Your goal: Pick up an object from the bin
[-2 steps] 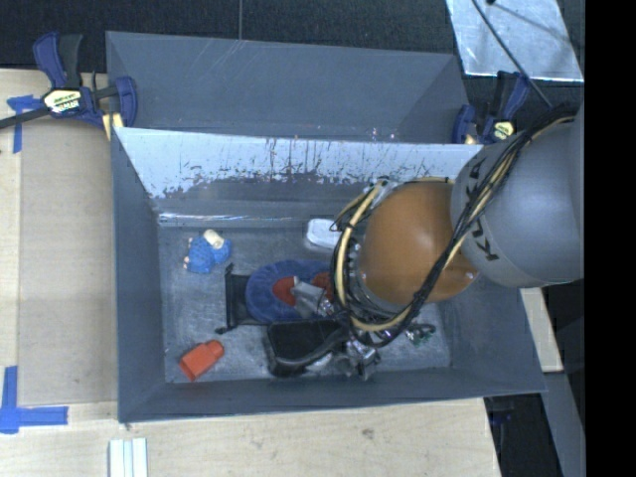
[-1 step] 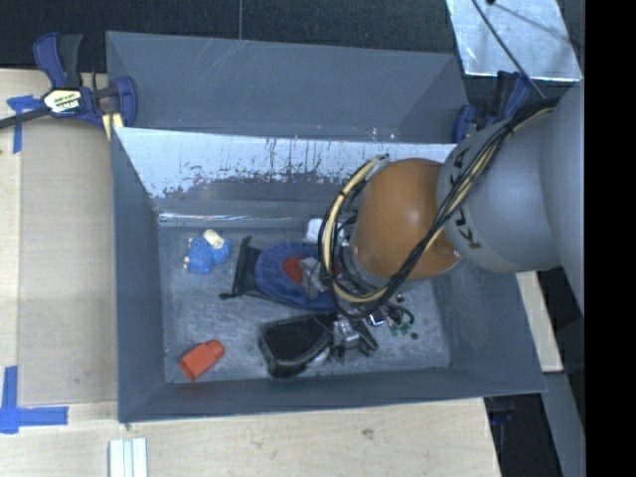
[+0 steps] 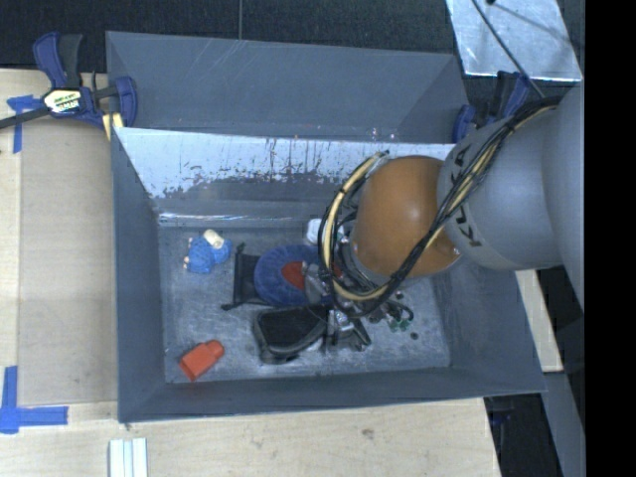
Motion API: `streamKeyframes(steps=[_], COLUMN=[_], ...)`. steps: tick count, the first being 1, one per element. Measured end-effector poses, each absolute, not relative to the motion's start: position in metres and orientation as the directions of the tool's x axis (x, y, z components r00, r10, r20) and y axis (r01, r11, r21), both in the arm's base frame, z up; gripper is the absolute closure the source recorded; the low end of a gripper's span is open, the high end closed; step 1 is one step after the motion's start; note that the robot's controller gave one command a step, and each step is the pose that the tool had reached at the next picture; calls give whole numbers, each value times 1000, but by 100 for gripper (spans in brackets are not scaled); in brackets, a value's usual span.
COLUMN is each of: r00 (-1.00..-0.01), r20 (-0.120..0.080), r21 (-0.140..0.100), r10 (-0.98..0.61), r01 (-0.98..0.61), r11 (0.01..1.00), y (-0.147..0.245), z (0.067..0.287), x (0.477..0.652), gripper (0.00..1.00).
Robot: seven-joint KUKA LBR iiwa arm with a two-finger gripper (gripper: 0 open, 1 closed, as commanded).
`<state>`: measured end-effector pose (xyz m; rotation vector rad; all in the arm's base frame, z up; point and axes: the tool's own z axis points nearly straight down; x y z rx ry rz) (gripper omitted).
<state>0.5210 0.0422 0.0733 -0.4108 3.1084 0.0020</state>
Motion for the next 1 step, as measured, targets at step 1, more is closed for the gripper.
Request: streamKeyframes(steps=[1], r00=[-965], r20=[3], r21=[0], r10=[-262], r01=[-262], r11=[965], y=[42], z=[84], x=[520], gripper=[100])
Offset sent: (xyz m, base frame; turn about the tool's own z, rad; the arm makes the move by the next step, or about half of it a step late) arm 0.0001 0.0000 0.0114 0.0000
